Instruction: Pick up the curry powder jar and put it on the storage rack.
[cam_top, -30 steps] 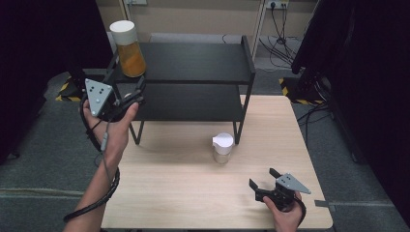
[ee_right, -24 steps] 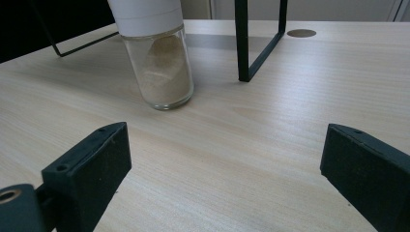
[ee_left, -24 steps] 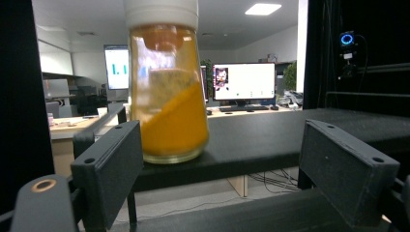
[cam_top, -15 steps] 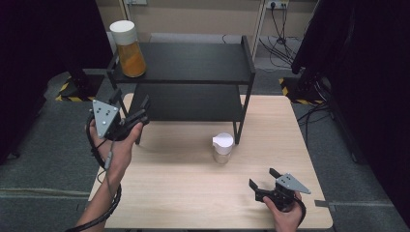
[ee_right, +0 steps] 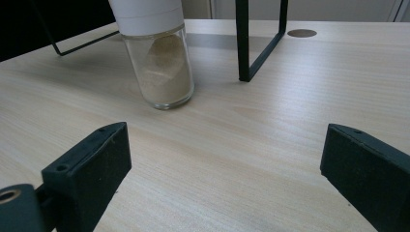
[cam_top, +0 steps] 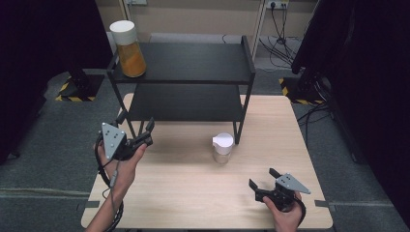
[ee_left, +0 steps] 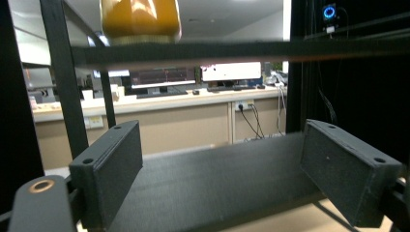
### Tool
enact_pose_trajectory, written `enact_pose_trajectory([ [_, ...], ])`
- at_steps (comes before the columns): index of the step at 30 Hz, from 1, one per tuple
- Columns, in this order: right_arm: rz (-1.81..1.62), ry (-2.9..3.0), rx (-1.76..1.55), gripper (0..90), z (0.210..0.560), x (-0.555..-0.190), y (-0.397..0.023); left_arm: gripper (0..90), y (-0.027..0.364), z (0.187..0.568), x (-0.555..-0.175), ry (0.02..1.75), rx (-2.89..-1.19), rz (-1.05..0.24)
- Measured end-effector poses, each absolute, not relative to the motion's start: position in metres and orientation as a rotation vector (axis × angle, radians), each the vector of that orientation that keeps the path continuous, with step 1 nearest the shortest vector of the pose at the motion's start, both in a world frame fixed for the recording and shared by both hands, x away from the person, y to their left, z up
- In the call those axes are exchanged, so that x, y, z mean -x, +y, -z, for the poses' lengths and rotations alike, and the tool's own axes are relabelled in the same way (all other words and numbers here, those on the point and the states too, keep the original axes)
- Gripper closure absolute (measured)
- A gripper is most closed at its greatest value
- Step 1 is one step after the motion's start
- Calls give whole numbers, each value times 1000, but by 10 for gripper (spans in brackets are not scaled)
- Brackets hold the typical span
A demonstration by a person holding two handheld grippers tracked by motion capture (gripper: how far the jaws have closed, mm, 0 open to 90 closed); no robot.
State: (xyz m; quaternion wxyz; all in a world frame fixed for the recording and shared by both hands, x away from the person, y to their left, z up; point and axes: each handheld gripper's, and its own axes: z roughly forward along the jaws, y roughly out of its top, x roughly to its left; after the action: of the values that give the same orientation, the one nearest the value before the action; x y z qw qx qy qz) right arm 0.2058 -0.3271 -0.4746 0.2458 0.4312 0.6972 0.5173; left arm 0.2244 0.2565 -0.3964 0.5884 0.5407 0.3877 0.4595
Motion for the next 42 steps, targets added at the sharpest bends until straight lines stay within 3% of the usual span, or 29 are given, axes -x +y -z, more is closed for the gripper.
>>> enact_pose_trajectory([
  [23, -1414, 1902, -1175, 41, 475, -206, -327, 137, 259, 463, -213, 982, -1333, -1009],
  [42, -1416, 1903, -1174, 41, 475, -205, -328, 133, 264, 496, -206, 1066, -1367, -960],
])
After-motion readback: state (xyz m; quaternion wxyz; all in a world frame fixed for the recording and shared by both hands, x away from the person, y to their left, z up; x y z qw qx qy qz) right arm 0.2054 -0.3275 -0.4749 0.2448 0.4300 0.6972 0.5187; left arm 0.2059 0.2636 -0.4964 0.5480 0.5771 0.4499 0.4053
